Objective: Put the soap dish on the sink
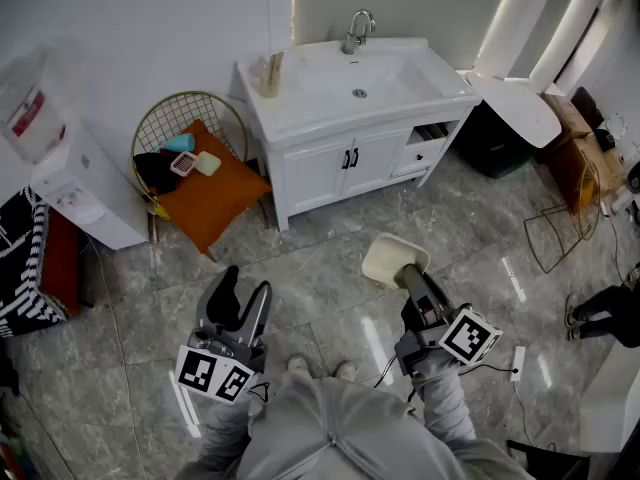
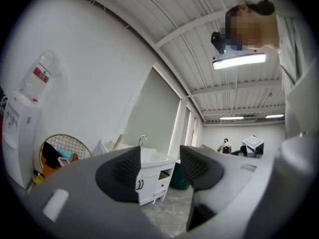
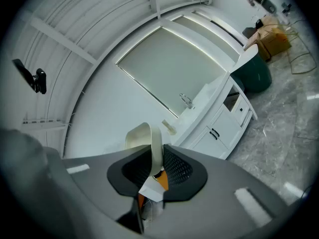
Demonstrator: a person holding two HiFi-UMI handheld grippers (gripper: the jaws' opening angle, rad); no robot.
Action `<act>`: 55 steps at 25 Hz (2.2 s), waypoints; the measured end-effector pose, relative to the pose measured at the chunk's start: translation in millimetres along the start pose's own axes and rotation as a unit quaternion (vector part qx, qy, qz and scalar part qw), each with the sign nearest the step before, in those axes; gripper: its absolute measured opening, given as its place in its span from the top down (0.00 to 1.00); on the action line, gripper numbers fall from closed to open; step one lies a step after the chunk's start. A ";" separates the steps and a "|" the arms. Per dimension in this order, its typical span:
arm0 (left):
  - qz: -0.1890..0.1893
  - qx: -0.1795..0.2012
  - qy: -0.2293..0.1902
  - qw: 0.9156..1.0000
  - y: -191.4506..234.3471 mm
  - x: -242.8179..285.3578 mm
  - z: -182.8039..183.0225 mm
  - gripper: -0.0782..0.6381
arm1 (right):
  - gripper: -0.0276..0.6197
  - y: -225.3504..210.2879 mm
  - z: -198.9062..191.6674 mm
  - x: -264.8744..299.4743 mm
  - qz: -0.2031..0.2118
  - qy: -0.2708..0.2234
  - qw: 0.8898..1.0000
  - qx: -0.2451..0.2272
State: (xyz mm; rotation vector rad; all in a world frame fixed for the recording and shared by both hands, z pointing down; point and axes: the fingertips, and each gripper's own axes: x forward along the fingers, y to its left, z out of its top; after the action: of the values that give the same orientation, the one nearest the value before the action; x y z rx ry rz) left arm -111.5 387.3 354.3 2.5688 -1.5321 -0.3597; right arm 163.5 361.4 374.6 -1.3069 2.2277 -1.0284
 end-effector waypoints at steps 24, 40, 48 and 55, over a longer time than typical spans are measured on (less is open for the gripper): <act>-0.035 -0.005 0.005 0.999 22.3 -8.9 3.9 0.52 | 0.87 20.6 -18.3 3.6 -0.006 -0.030 0.999 0.017; -0.032 -0.005 0.021 0.999 57.2 46.0 -9.5 0.52 | 0.87 -11.6 -0.8 54.2 -0.021 -0.030 0.999 0.033; -0.012 0.010 0.014 1.000 78.6 134.7 -10.4 0.52 | 0.87 -48.4 52.5 133.1 0.009 -0.015 0.999 0.029; -0.001 0.025 0.008 1.000 79.7 205.9 -7.6 0.52 | 0.87 -84.4 98.0 184.2 0.027 -0.003 0.999 0.034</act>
State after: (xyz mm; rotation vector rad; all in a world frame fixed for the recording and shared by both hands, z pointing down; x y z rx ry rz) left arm -83.1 168.2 351.7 2.6045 -1.5535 -0.3048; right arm 181.2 137.1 381.1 -1.2138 2.1914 -1.0704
